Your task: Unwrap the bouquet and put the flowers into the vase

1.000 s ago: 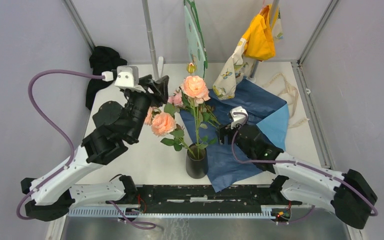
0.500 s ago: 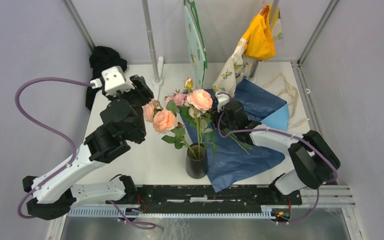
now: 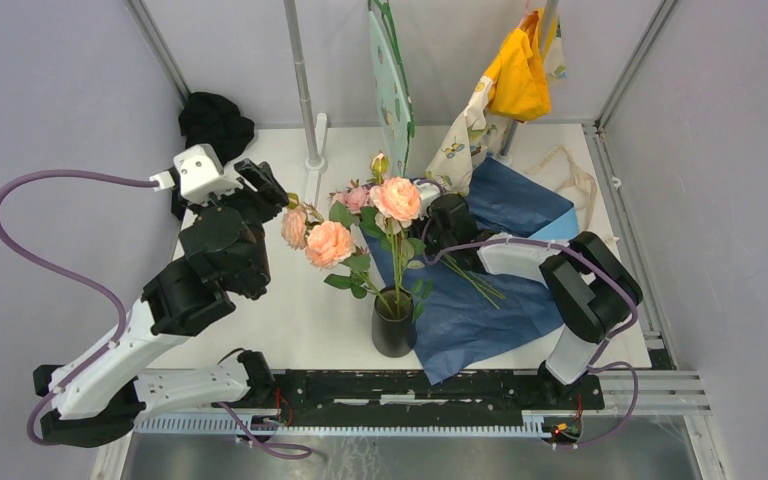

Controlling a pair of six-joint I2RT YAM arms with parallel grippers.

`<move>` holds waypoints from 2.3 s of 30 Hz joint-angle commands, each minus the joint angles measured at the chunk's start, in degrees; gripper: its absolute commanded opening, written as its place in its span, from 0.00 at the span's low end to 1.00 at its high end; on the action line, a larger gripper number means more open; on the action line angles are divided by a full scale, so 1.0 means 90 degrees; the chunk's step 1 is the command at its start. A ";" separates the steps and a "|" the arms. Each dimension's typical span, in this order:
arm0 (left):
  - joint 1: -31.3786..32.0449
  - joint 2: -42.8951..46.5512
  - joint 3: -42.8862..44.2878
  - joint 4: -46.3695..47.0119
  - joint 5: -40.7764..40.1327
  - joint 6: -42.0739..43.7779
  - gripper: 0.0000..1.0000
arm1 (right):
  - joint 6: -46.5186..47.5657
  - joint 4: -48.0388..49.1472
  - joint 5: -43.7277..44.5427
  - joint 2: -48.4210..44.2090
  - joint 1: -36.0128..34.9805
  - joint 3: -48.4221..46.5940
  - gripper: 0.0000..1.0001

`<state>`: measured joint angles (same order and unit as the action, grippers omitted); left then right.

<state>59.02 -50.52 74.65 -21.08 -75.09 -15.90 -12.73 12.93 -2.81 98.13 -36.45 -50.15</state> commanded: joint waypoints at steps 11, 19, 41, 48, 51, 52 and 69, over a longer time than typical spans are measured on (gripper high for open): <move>0.0034 0.0141 0.0231 -0.0772 -0.0759 -0.0904 0.68 | 0.0392 -0.0161 0.0453 0.0060 0.0063 -0.0694 0.50; 0.0045 -0.0134 0.0527 -0.1366 -0.0944 -0.1291 0.69 | 0.0568 -0.0376 0.0825 -0.0104 0.0057 -0.0814 0.50; 0.0036 0.0057 0.0386 -0.1309 -0.0896 -0.1261 0.73 | 0.0555 -0.0718 0.0660 0.0842 0.0111 -0.1396 0.16; 0.0042 0.0028 0.0387 -0.1306 -0.0842 -0.1268 0.73 | 0.0506 -0.0816 0.0800 -0.0368 0.0118 -0.0684 0.00; 0.0042 0.0018 0.0392 -0.1308 -0.0803 -0.1285 0.73 | 0.0502 -0.1072 0.0871 -0.1143 0.0121 -0.0202 0.00; 0.0036 0.0004 0.0396 -0.1315 -0.0787 -0.1289 0.73 | 0.0496 -0.1148 0.0878 -0.1420 0.0112 -0.0027 0.00; 0.0044 -0.0395 0.0430 -0.0992 -0.0332 -0.1271 0.73 | -0.0056 -0.2561 0.0054 -0.6455 0.0105 0.1215 0.00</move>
<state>59.02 -53.34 77.89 -32.53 -78.24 -24.60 -11.05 -10.24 1.69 47.66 -35.51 -33.89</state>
